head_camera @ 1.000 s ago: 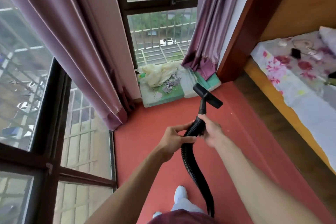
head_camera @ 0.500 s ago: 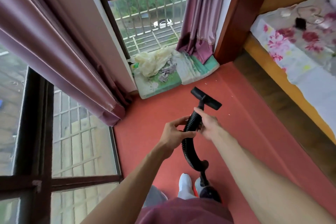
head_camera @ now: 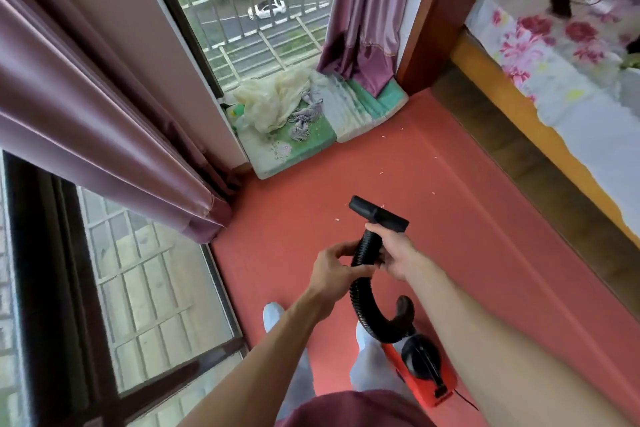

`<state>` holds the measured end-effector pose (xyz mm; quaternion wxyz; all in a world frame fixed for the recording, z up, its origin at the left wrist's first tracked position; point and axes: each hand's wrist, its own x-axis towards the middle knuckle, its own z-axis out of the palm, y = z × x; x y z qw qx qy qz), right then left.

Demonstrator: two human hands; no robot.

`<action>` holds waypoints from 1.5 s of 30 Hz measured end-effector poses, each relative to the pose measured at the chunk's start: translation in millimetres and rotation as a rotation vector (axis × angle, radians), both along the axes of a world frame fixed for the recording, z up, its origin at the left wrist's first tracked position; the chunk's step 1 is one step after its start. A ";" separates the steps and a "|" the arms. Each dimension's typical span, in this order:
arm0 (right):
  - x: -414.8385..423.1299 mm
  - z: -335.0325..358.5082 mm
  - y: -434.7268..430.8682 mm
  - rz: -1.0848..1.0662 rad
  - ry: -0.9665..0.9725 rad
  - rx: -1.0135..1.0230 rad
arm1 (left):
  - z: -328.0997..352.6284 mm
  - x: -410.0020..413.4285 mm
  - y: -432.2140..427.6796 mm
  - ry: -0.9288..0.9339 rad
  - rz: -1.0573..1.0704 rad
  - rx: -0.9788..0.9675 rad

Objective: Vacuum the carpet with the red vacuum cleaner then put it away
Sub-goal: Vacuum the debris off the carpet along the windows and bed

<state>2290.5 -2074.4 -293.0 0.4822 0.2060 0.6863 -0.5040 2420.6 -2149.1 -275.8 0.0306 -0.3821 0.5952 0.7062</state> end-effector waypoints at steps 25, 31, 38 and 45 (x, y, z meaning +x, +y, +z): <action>52.7 -201.2 -123.4 0.730 0.310 0.473 | -167.8 56.5 -102.4 -0.268 0.111 0.328; 76.7 -267.3 -118.0 0.824 0.316 0.549 | -223.7 66.7 -89.0 -0.382 0.081 0.282; 88.3 -308.9 -121.1 0.814 0.259 0.538 | -255.5 76.2 -89.1 -0.461 0.080 0.140; 68.0 -335.4 -141.8 0.854 0.361 0.549 | -295.0 54.4 -100.9 -0.485 0.020 -0.007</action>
